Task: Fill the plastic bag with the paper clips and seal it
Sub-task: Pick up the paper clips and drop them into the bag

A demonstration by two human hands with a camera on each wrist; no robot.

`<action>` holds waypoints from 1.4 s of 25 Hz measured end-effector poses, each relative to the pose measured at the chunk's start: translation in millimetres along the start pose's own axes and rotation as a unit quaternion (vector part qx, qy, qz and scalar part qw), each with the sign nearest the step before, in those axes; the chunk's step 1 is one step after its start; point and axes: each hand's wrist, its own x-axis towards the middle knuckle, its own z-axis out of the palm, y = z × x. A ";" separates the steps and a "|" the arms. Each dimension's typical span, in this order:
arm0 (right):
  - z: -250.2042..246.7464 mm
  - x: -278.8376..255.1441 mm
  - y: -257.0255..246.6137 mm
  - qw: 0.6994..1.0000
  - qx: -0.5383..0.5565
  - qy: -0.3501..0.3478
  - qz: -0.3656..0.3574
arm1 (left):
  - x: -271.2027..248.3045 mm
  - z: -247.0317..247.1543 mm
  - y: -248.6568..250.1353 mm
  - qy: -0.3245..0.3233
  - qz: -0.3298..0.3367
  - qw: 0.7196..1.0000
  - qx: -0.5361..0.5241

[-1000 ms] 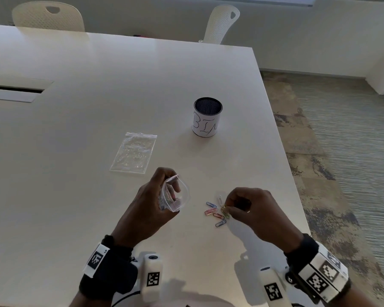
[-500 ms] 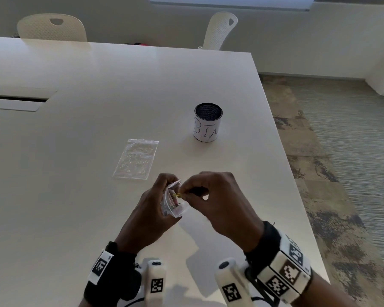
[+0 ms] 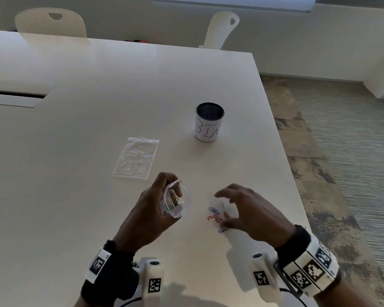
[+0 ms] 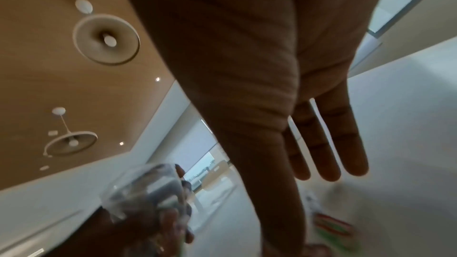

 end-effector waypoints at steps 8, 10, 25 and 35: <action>32.5 -1.7 9.7 0.997 0.024 0.073 0.012 | 1.0 0.5 -1.7 -0.002 0.000 1.000 0.003; 36.0 1.2 5.2 0.995 0.018 0.094 0.007 | 0.3 -0.4 -2.0 -0.003 0.001 1.000 0.002; 16.2 17.4 4.6 0.990 0.050 0.110 0.071 | -6.2 -3.3 0.6 -0.003 -0.008 1.000 -0.009; -12.4 1.4 -32.4 0.866 0.478 0.141 0.032 | -3.7 -1.4 -0.4 -0.005 0.004 1.000 0.003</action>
